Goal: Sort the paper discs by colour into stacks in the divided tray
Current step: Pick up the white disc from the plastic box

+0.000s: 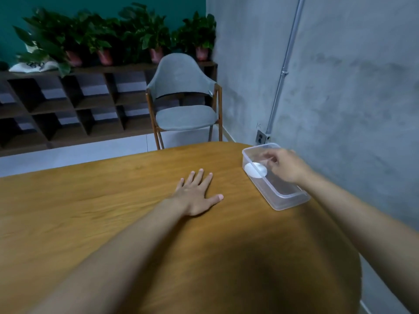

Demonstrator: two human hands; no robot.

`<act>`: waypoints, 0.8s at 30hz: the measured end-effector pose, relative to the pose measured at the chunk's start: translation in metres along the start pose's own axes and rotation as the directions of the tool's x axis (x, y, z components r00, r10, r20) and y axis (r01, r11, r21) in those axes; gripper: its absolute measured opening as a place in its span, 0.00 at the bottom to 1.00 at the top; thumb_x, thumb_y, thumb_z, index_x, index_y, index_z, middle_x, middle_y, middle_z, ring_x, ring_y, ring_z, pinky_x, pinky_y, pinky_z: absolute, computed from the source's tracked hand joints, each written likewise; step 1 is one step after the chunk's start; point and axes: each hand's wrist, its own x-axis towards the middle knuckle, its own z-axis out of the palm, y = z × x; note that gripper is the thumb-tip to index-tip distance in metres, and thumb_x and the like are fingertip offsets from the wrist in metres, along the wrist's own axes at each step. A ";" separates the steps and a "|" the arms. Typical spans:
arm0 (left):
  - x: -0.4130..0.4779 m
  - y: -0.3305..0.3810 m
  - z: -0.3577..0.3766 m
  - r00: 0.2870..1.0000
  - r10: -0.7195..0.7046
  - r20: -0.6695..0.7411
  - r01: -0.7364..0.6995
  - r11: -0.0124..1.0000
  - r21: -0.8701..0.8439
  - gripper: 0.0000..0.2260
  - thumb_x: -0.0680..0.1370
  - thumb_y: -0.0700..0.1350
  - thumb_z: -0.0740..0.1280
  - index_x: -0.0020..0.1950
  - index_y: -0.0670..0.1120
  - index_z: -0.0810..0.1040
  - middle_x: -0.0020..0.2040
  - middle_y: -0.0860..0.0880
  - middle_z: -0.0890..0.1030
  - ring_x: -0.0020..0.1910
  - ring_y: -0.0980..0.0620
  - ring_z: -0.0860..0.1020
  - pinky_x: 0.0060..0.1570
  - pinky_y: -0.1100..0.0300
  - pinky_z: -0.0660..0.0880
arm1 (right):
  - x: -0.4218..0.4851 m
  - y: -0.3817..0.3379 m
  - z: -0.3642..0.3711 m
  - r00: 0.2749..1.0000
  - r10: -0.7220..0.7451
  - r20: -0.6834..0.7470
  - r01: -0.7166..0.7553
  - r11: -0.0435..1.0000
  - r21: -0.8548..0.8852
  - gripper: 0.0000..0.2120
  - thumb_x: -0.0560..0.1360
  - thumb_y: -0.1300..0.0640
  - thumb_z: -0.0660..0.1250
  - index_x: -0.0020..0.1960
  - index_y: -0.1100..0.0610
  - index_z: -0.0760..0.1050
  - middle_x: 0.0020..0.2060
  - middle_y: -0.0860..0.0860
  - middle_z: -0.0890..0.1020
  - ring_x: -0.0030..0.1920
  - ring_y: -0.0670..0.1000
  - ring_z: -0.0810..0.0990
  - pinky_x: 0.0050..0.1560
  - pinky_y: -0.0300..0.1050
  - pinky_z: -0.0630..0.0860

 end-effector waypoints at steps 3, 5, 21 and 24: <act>0.003 -0.004 0.008 1.000 0.009 -0.014 -0.008 0.999 0.039 0.39 0.79 0.75 0.45 0.84 0.58 0.36 0.84 0.52 0.34 0.84 0.48 0.35 0.82 0.44 0.39 | 0.018 0.007 0.008 0.992 0.073 0.107 -0.065 0.995 -0.072 0.17 0.82 0.59 0.64 0.71 0.54 0.77 0.68 0.53 0.80 0.65 0.56 0.80 0.61 0.43 0.72; 0.004 -0.005 0.010 1.000 0.003 -0.012 -0.002 0.999 0.047 0.39 0.79 0.75 0.44 0.83 0.59 0.35 0.84 0.52 0.33 0.83 0.49 0.34 0.82 0.43 0.38 | 0.026 0.007 0.015 0.983 0.109 0.149 -0.095 0.990 -0.102 0.19 0.82 0.55 0.67 0.72 0.54 0.76 0.70 0.53 0.79 0.66 0.56 0.79 0.63 0.46 0.73; 0.003 -0.007 0.014 0.999 0.018 -0.043 -0.018 1.000 0.016 0.39 0.79 0.75 0.45 0.84 0.58 0.36 0.84 0.51 0.35 0.83 0.48 0.35 0.82 0.42 0.38 | 0.033 0.004 0.018 0.981 0.170 0.095 -0.182 0.974 0.136 0.07 0.75 0.59 0.76 0.46 0.52 0.78 0.51 0.55 0.85 0.47 0.56 0.83 0.48 0.50 0.81; -0.007 -0.008 0.010 0.995 0.040 -0.089 -0.044 0.998 -0.040 0.38 0.81 0.72 0.49 0.85 0.57 0.42 0.86 0.50 0.40 0.84 0.48 0.40 0.82 0.44 0.41 | 0.018 -0.001 0.004 0.991 0.132 -0.009 -0.130 0.985 0.115 0.06 0.76 0.58 0.75 0.51 0.56 0.79 0.53 0.55 0.85 0.52 0.59 0.82 0.51 0.49 0.77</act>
